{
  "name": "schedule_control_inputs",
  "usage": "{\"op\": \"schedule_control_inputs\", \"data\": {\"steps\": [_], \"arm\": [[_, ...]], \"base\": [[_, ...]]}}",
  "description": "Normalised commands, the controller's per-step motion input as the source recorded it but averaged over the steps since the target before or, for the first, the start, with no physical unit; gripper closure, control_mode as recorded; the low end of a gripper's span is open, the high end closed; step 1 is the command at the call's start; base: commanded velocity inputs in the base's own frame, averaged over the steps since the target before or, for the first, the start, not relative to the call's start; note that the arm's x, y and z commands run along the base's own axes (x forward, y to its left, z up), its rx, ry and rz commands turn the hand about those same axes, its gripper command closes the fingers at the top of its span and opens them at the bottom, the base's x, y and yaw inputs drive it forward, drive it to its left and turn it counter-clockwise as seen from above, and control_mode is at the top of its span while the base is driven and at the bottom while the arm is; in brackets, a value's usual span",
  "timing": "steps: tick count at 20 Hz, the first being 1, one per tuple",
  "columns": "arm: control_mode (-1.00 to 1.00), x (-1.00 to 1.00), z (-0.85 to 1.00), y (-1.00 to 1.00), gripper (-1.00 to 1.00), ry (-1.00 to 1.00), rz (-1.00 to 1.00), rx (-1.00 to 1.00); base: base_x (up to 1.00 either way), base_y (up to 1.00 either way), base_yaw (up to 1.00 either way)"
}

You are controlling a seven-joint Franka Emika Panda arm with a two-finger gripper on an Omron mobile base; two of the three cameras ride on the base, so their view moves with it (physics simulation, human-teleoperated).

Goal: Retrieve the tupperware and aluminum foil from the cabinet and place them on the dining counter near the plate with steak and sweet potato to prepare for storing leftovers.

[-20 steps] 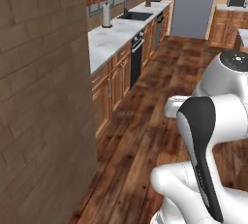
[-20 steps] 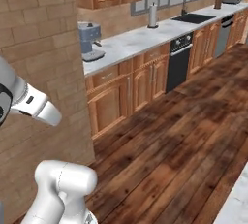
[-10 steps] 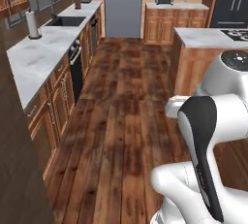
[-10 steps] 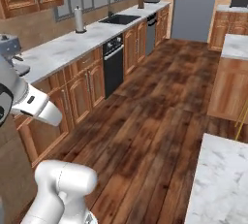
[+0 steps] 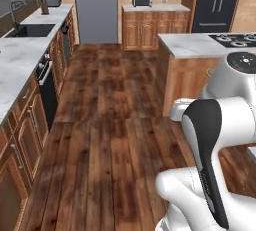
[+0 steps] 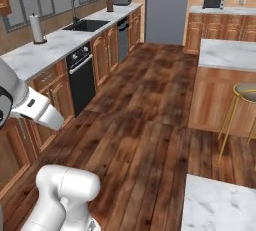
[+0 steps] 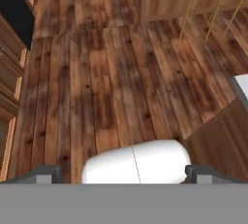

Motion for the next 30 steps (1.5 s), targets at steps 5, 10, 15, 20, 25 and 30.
{"op": "schedule_control_inputs", "data": {"steps": [5, 10, 15, 20, 25, 30], "arm": [[1.00, 0.00, 0.00, 0.00, -1.00, 0.00, 0.00, 0.00], [1.00, 0.00, 0.00, 0.00, -1.00, 0.00, 0.00, 0.00], [1.00, 0.00, 0.00, 0.00, -1.00, 0.00, 0.00, 0.00], [1.00, 0.00, 0.00, 0.00, -1.00, 0.00, 0.00, 0.00], [1.00, 0.00, 0.00, 0.00, -1.00, 0.00, 0.00, 0.00], [1.00, 0.00, 0.00, 0.00, -1.00, 0.00, 0.00, 0.00]], "base": [[1.00, 0.00, -0.11], [1.00, 0.00, -0.04], [1.00, 0.00, -0.01], [1.00, 0.00, -0.09], [1.00, 0.00, -0.19], [1.00, 0.01, -0.09]]}}
